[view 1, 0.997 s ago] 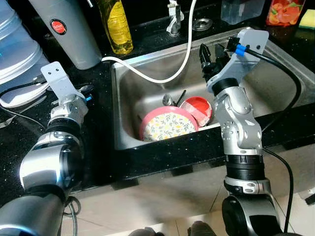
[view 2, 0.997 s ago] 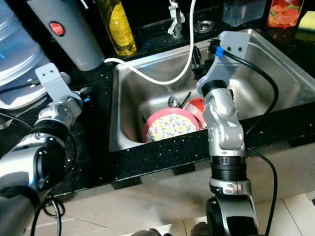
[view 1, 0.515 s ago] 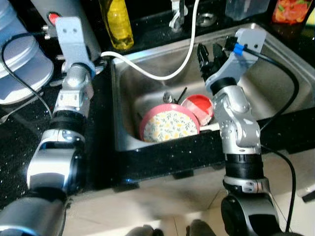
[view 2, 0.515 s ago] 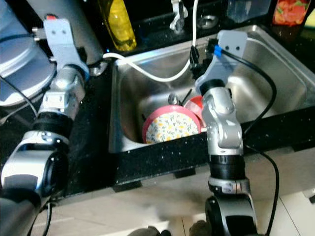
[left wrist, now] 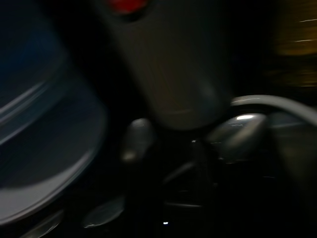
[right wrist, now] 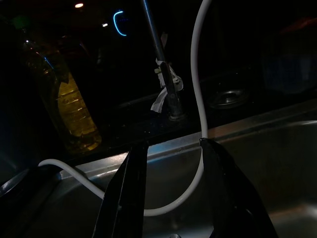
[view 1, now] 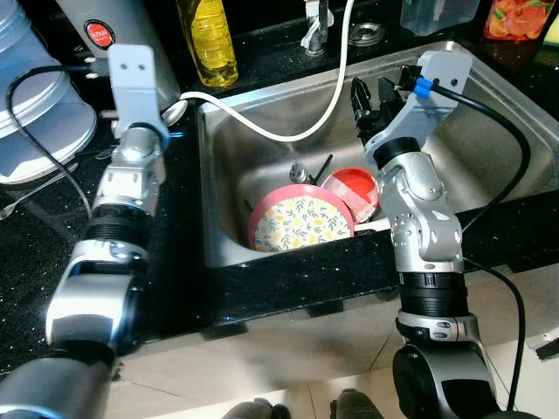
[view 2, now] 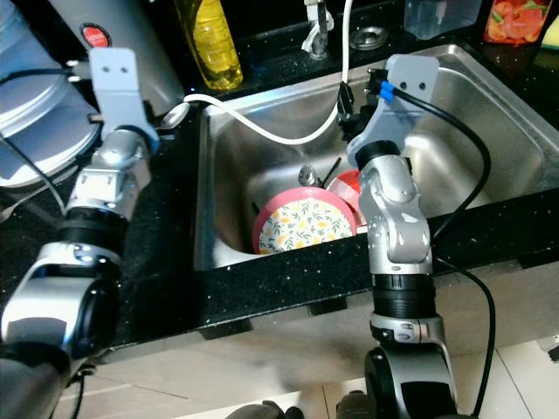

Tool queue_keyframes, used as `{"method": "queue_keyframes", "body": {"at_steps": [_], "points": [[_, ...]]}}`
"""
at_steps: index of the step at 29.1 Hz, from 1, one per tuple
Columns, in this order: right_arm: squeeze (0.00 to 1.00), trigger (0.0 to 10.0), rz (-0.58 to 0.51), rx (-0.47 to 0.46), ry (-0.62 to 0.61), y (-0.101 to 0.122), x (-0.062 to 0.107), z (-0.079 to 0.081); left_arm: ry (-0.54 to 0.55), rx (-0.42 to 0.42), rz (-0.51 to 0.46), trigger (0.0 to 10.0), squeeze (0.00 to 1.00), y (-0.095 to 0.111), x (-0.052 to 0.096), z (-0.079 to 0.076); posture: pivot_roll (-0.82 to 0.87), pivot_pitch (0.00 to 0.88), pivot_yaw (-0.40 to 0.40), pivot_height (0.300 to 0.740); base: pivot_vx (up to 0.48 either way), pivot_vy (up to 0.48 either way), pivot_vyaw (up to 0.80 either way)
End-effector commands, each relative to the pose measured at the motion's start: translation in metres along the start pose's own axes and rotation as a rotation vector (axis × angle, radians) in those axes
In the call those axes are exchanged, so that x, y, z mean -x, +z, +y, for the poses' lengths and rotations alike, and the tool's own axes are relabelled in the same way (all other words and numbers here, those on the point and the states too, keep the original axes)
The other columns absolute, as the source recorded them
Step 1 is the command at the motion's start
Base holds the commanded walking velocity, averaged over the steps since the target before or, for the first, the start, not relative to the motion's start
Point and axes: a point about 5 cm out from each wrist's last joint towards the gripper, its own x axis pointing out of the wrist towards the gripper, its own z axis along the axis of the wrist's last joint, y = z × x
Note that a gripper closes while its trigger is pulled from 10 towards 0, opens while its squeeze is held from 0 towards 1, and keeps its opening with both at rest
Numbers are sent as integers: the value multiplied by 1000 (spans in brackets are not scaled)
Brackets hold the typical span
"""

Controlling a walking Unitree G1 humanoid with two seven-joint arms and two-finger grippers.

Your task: Kitchen organization

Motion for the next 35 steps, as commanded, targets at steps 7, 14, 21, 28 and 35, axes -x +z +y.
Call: {"method": "queue_keyframes", "body": {"at_steps": [7,14,21,28,35], "points": [[0,10000,6,-22,14,-3,-1,4,108,211,242,10000,1000,-40,-3,47,54,123,195,740,0,0,0],[0,10000,3,-17,22,-1,-3,4,-83,301,386,10000,0,-60,-2,43,43,120,189,740,0,0,0],[0,10000,-1,-15,16,-1,-3,3,-57,289,505,2824,0,-86,5,47,44,111,191,740,0,0,0],[0,10000,-6,-13,23,0,-4,4,-34,315,571,0,0,-107,12,47,33,103,189,740,0,0,0],[0,10000,-10,-8,21,1,-4,1,-19,303,577,0,0,-112,14,46,29,91,187,740,0,0,0]]}}
